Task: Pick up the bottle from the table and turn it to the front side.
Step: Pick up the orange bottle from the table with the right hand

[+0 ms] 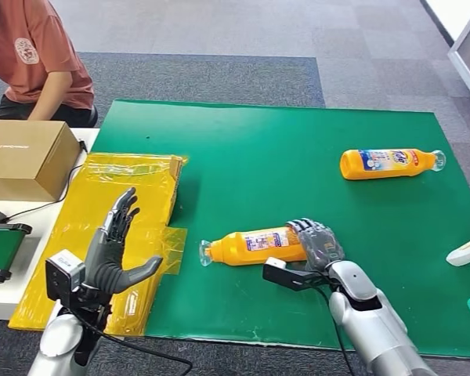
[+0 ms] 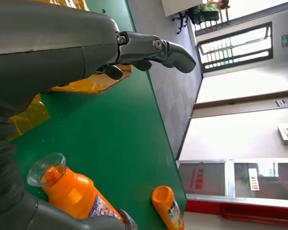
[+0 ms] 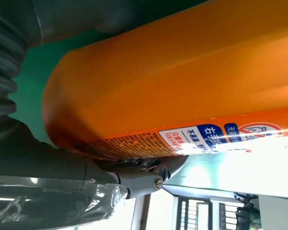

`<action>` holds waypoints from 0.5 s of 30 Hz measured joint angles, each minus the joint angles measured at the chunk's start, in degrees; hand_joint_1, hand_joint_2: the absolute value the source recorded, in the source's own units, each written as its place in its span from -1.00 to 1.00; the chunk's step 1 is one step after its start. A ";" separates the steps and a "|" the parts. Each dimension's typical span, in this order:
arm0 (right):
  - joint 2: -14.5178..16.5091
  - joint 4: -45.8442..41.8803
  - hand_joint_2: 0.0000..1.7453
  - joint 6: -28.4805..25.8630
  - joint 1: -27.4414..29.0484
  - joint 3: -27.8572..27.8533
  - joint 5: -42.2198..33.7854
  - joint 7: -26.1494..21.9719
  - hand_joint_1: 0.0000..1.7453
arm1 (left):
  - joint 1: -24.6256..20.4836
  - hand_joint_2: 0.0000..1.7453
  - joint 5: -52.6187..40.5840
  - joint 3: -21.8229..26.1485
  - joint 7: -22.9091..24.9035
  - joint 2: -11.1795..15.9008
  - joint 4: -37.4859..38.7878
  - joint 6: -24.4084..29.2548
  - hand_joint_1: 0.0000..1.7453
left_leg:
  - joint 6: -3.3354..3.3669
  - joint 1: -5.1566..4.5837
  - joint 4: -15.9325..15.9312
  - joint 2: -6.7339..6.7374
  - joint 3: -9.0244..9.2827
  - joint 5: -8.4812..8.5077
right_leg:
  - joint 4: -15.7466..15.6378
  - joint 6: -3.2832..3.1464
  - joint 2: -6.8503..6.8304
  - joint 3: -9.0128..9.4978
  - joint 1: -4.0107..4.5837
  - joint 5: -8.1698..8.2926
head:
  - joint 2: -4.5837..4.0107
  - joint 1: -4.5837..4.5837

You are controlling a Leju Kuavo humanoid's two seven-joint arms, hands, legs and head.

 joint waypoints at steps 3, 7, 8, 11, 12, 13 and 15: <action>-0.23 0.57 1.00 -0.09 -0.61 0.45 -0.79 0.09 1.00 | -0.04 1.00 0.26 0.01 0.03 0.00 0.08 -0.03 -1.00 | 0.02 0.00 0.00 0.00 0.01 0.04 | 0.00 0.03 -0.01 0.01 0.00 0.02 | 0.00 0.00; -0.73 0.64 1.00 0.26 -0.71 0.33 -3.81 -0.10 1.00 | -0.04 1.00 1.14 0.10 0.03 -0.13 0.08 0.00 -1.00 | 0.04 0.00 0.00 0.00 0.01 0.06 | 0.00 0.05 -0.01 0.03 0.00 0.04 | 0.00 -0.01; -0.86 0.61 1.00 0.44 -0.68 0.15 -4.87 -0.27 1.00 | -0.03 1.00 1.31 0.11 0.03 -0.23 0.08 0.02 -1.00 | 0.04 0.00 0.01 0.00 0.00 0.06 | 0.00 0.05 -0.01 0.03 -0.01 0.05 | -0.01 -0.01; -1.09 0.16 1.00 1.42 -0.21 -1.32 -10.14 -1.55 1.00 | 0.00 1.00 1.69 0.11 0.03 -0.48 0.09 0.29 -1.00 | 0.04 -0.01 0.01 -0.01 0.00 0.06 | 0.00 0.06 -0.01 0.04 -0.01 0.05 | -0.01 0.01; -1.10 -0.17 1.00 2.37 0.10 -2.22 -13.14 -2.37 1.00 | 0.04 1.00 1.78 0.11 0.03 -0.50 0.10 0.49 -1.00 | 0.04 -0.01 0.01 -0.01 0.00 0.06 | 0.00 0.06 -0.01 0.04 -0.01 0.05 | 0.00 0.00; -1.03 -0.68 1.00 4.18 0.48 -3.41 -17.34 -3.41 1.00 | 0.10 1.00 1.82 0.11 0.03 -0.50 0.10 0.75 -1.00 | 0.04 -0.01 0.01 -0.01 -0.01 0.06 | 0.00 0.06 -0.01 0.05 -0.01 0.04 | 0.00 -0.01; -0.68 -1.97 1.00 10.26 1.39 -6.69 -28.77 -5.67 1.00 | 0.26 1.00 1.94 0.12 -0.04 -0.49 0.11 1.33 -1.00 | 0.04 -0.01 0.01 -0.02 -0.02 0.05 | 0.00 0.06 -0.02 0.06 -0.01 0.04 | 0.00 0.00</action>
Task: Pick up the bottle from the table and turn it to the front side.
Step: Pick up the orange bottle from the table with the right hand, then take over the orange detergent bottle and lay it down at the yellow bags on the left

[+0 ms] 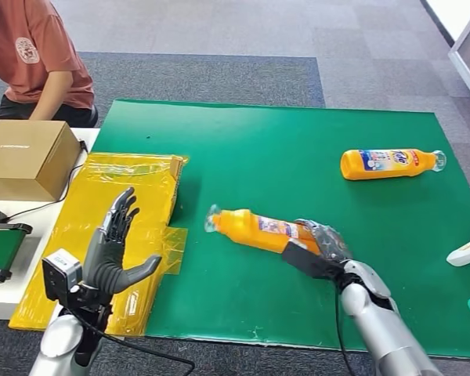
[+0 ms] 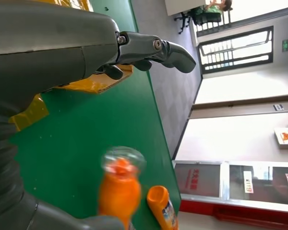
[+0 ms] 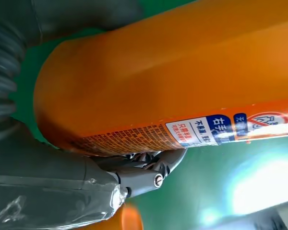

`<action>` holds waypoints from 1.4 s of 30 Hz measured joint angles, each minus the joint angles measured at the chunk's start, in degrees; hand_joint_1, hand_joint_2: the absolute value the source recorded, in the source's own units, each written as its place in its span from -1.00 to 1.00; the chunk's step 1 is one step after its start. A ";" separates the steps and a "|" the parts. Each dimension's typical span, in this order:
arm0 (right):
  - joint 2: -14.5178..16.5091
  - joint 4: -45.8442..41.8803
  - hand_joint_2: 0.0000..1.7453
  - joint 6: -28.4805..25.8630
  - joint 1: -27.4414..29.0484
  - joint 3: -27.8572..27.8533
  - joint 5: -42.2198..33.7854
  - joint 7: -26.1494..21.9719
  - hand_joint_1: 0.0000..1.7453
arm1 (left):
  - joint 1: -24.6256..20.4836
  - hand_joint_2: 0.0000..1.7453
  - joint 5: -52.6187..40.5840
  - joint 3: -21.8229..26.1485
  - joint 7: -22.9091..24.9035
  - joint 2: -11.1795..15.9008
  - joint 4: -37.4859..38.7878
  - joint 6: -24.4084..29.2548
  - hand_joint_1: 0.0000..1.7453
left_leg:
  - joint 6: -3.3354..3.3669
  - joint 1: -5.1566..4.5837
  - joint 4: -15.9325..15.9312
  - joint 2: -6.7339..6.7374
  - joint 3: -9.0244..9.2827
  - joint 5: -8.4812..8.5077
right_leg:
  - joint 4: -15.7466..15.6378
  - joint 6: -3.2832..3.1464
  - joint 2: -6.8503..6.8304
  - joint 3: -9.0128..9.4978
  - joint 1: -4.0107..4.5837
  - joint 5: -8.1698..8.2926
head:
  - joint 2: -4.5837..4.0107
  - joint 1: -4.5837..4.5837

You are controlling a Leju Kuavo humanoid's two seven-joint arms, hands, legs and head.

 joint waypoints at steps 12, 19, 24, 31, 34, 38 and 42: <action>4.08 -14.34 1.00 12.98 8.11 -11.42 -35.35 -5.15 1.00 | 0.16 1.00 0.25 0.12 -1.78 0.32 1.13 1.79 -1.00 | -0.03 0.01 -0.01 -0.02 -0.07 -0.01 | 0.02 -0.02 0.01 -0.08 0.02 -0.02 | -0.01 -0.01; 6.68 -18.55 1.00 1.69 10.15 -5.85 -22.47 -6.17 1.00 | -0.38 1.00 1.80 -1.05 1.00 -0.04 1.11 1.48 -1.00 | -0.03 0.02 -0.01 0.00 -0.06 -0.01 | 0.02 -0.02 0.00 -0.10 0.02 -0.02 | 0.01 0.00; 9.36 -17.56 1.00 -4.39 10.57 -0.62 -15.94 -8.16 1.00 | -1.07 1.00 7.05 -5.42 4.23 -0.95 1.50 -1.64 -1.00 | -0.03 0.02 -0.01 0.00 -0.07 -0.01 | 0.02 -0.02 0.00 -0.11 0.02 -0.02 | 0.01 -0.01; 11.86 -14.94 1.00 -7.56 9.65 5.60 -13.41 -9.69 1.00 | -5.34 1.00 14.02 -14.75 5.25 -0.88 3.21 -7.74 -1.00 | -0.03 0.01 -0.01 -0.02 -0.09 0.00 | 0.02 -0.02 -0.02 -0.10 0.02 -0.02 | 0.00 -0.01; 12.08 -14.27 1.00 -8.17 8.85 7.03 -13.16 -9.75 1.00 | -7.57 1.00 14.74 -17.44 5.52 -0.54 3.73 -7.89 -1.00 | -0.05 0.01 -0.01 -0.02 -0.08 0.01 | 0.02 -0.04 -0.01 -0.10 0.02 0.00 | -0.01 0.01; 12.08 -14.15 1.00 -8.19 8.32 8.31 -12.52 -9.45 1.00 | -9.24 1.00 14.28 -19.25 5.77 -0.13 4.26 -7.10 -1.00 | -0.05 0.01 -0.01 -0.01 -0.08 0.02 | 0.03 -0.05 -0.01 -0.11 0.02 0.01 | 0.00 -0.01; 12.08 -14.83 1.00 -7.93 8.36 10.19 -11.49 -9.23 1.00 | -10.17 1.00 12.55 -19.98 6.21 0.26 4.80 -5.75 -1.00 | -0.06 0.02 -0.01 -0.01 -0.09 0.01 | 0.03 -0.05 0.00 -0.14 0.02 0.00 | 0.01 0.00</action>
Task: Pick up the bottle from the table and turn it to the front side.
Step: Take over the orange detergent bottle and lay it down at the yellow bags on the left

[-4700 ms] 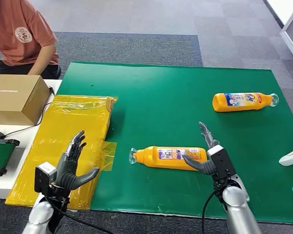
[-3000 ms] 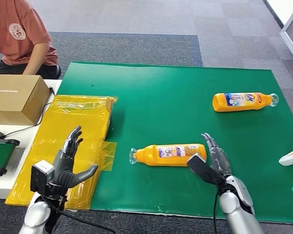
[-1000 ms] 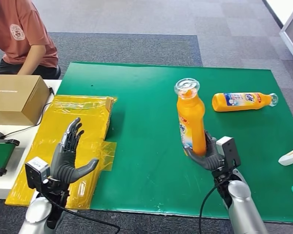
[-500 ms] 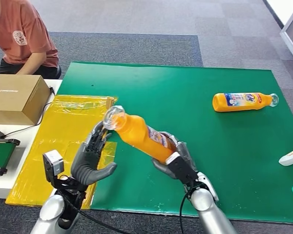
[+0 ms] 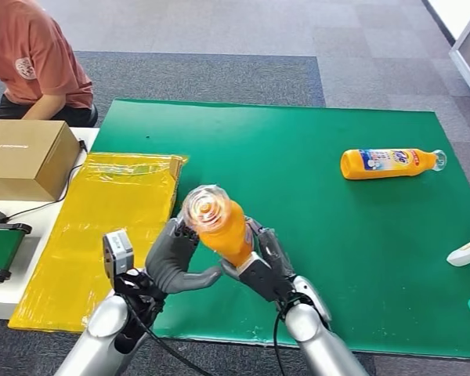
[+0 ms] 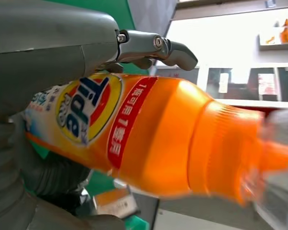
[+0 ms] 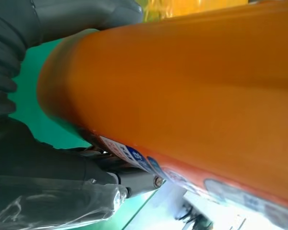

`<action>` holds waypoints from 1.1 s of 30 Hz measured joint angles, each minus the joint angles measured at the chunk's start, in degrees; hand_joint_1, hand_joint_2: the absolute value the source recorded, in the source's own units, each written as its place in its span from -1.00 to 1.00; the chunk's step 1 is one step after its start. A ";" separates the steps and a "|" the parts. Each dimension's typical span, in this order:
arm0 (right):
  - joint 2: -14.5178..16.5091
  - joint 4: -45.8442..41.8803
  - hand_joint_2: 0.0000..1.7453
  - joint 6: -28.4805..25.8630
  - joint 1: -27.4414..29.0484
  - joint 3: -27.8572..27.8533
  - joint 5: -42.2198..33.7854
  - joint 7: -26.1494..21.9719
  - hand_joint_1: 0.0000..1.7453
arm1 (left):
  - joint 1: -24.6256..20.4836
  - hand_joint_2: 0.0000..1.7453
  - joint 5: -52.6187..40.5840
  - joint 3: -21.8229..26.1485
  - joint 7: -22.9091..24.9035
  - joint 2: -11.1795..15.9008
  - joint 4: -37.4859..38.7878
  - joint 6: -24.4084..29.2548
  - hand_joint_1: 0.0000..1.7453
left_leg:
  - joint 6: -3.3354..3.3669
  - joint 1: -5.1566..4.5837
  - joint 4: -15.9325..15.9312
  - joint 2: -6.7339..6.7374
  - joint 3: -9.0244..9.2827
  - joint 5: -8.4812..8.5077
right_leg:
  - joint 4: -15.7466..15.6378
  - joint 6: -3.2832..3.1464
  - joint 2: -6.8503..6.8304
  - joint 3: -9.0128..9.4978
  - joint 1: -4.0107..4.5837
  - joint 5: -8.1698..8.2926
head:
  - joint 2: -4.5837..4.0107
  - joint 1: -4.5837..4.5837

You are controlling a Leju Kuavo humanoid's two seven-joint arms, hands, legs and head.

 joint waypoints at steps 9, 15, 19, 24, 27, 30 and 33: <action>-0.20 -2.41 1.00 -0.23 0.46 2.88 2.49 1.19 1.00 | -1.16 1.00 -10.59 -0.96 1.79 0.53 1.33 6.18 -1.00 | 0.00 0.00 0.00 0.00 -0.01 0.00 | 0.00 0.00 -0.01 -0.02 0.00 -0.01 | -0.01 -0.01; -0.97 -3.04 1.00 -2.73 0.37 3.43 6.37 1.99 1.00 | -3.28 1.00 -17.36 -1.99 3.27 1.33 1.85 7.08 -1.00 | 0.01 0.00 0.00 0.00 -0.01 0.01 | 0.00 -0.01 0.00 0.00 0.00 0.02 | 0.00 0.00; -1.00 -3.18 1.00 -3.27 0.05 3.99 7.63 2.28 1.00 | -3.93 1.00 -17.45 -2.97 3.29 1.61 2.22 6.38 -0.13 | 0.00 0.00 0.00 0.00 -0.01 0.01 | 0.00 -0.01 0.00 -0.01 0.00 0.02 | -0.01 -0.01; -1.00 -2.84 1.00 -4.08 -0.59 4.39 8.72 3.06 1.00 | -4.01 1.00 -15.91 -3.58 2.04 1.61 2.50 6.02 1.00 | 0.00 0.00 0.00 0.01 -0.02 0.01 | 0.01 -0.02 0.00 -0.04 0.00 0.01 | -0.01 -0.01; -1.00 -2.27 1.00 -4.91 -0.76 4.48 9.11 3.25 1.00 | -3.99 1.00 -15.70 -3.67 1.57 1.68 2.51 6.02 1.00 | 0.00 0.00 0.00 0.00 -0.03 0.00 | 0.01 -0.02 0.00 -0.03 0.00 0.01 | -0.01 -0.01; -1.00 -1.50 1.00 -5.52 -0.85 4.44 9.17 3.33 0.57 | -3.97 1.00 -15.51 -3.79 1.49 1.73 2.51 6.02 1.00 | 0.00 0.00 0.00 0.00 -0.03 0.01 | 0.01 -0.02 0.00 -0.03 0.00 0.01 | -0.01 0.01; -0.99 -0.36 1.00 -5.37 -1.22 4.43 9.02 3.59 -0.87 | -3.90 1.00 -15.37 -3.79 1.49 1.75 2.52 6.20 1.00 | 0.00 0.00 0.00 0.00 -0.02 0.01 | 0.01 -0.02 0.00 -0.03 0.00 0.01 | -0.01 0.00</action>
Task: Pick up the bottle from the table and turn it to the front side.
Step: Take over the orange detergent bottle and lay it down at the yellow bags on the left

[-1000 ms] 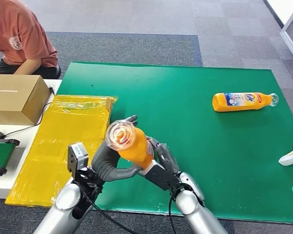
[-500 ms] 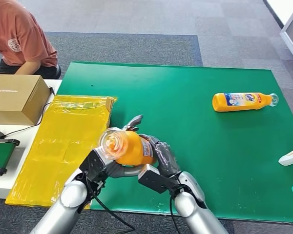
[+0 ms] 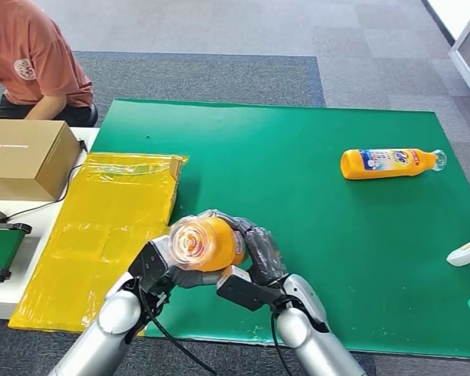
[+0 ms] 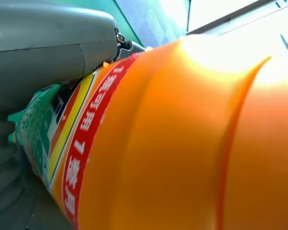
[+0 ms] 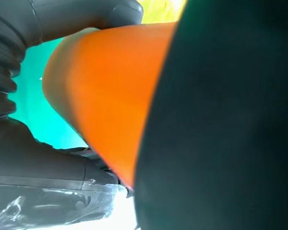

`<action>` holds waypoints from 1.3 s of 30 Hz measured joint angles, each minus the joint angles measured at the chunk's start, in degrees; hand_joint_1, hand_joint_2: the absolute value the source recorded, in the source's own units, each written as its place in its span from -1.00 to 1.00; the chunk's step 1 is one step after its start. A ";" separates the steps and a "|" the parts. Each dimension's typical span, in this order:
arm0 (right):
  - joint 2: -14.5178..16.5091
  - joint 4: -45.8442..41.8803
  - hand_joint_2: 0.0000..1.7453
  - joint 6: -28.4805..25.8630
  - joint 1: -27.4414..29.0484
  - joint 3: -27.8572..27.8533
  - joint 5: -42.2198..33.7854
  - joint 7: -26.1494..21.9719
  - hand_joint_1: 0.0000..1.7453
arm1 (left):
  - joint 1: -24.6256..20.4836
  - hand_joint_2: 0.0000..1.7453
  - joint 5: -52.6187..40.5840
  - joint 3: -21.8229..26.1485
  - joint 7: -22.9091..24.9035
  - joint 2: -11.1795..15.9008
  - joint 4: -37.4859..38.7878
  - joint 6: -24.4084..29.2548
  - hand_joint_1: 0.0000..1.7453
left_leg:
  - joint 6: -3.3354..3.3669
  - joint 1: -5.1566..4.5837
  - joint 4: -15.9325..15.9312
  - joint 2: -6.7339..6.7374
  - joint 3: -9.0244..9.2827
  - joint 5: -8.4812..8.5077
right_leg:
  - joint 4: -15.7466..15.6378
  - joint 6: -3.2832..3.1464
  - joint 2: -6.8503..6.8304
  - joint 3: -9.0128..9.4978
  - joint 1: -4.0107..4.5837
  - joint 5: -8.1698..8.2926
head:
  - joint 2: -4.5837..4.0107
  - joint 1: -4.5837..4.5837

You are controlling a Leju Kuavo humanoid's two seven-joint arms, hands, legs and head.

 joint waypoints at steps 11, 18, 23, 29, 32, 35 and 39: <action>-0.05 7.12 1.00 8.79 -1.01 -7.45 -15.32 2.09 -1.00 | 1.00 1.00 -24.62 -0.55 -0.14 -0.07 -0.44 18.88 1.00 | 0.01 -0.01 0.00 -0.03 -0.03 0.00 | 0.00 0.01 -0.02 0.00 -0.01 0.00 | -0.01 0.01; -0.48 4.71 1.00 10.72 -0.21 -17.73 -23.07 1.00 -1.00 | 3.24 1.00 -54.36 0.98 6.21 0.40 -0.21 39.62 1.00 | 0.00 -0.03 0.01 -0.01 -0.04 -0.01 | 0.00 0.02 0.03 -0.04 -0.03 0.02 | 0.00 0.00; -0.93 -3.11 1.00 10.28 1.56 -21.24 -25.62 0.78 -1.00 | 6.54 1.00 -75.70 5.64 15.45 0.82 2.13 46.83 1.00 | -0.01 -0.01 0.00 0.01 -0.04 -0.02 | 0.00 -0.01 0.03 -0.07 -0.01 -0.01 | 0.00 -0.01; -1.68 -15.28 1.00 9.60 5.23 -22.76 -28.08 -0.62 -1.00 | 8.87 1.00 -84.09 14.06 22.09 1.06 9.92 48.68 1.00 | -0.03 0.00 -0.01 0.01 -0.04 -0.03 | 0.00 -0.05 0.03 -0.08 0.00 -0.04 | -0.01 -0.01; -2.03 -20.27 1.00 9.52 6.61 -22.80 -28.79 -1.43 -1.00 | 8.88 1.00 -84.14 17.83 23.07 1.19 14.96 48.85 1.00 | -0.03 0.01 -0.01 0.01 -0.04 -0.03 | 0.00 -0.05 0.03 -0.08 0.01 -0.04 | 0.00 -0.01; -2.41 -24.13 1.00 9.46 7.69 -22.71 -29.13 -1.85 -1.00 | 8.72 1.00 -84.19 20.77 23.41 1.31 19.02 48.99 1.00 | -0.02 0.01 -0.01 0.01 -0.04 -0.02 | 0.00 -0.05 0.03 -0.07 0.00 -0.04 | 0.00 -0.01; -3.09 -27.75 1.00 9.34 8.80 -22.45 -29.44 -2.34 -1.00 | 8.54 1.00 -84.20 23.59 24.14 1.52 22.65 49.05 -1.00 | -0.02 0.01 -0.01 0.01 -0.04 -0.03 | 0.00 -0.05 0.03 -0.07 0.00 -0.04 | 0.00 -0.01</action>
